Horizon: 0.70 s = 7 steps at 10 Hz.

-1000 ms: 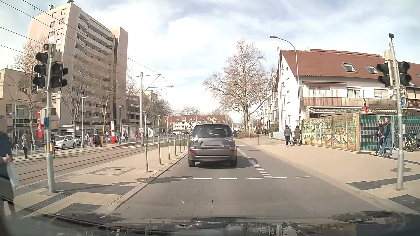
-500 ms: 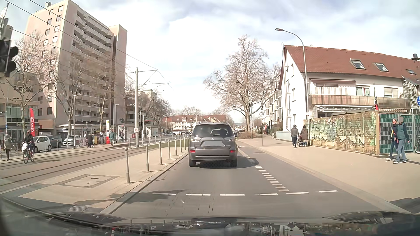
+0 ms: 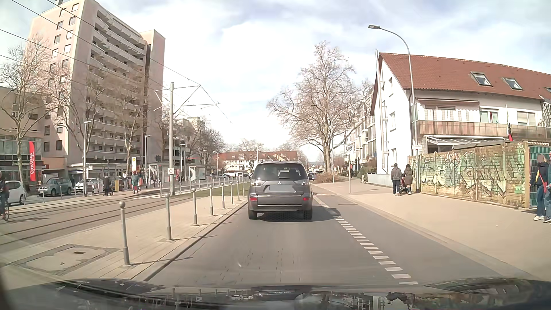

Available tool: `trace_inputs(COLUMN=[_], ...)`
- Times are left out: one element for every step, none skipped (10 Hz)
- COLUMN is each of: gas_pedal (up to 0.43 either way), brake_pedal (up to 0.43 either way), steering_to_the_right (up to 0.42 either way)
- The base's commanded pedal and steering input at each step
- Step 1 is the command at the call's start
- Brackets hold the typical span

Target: Follow the waypoints while adhering to traffic rules and regulations

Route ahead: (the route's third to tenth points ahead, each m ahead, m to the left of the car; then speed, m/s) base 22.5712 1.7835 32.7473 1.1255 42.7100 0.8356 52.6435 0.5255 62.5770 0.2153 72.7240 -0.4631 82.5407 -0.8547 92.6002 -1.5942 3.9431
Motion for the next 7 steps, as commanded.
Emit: trace_inputs(gas_pedal=[0.008, 0.008, 0.008, 0.008, 0.008, 0.008, 0.008], brake_pedal=[0.000, 0.000, 0.000, 0.000, 0.000, 0.000, 0.000], steering_to_the_right=[-0.001, -0.001, -0.001, -0.002, -0.001, -0.002, -0.002])
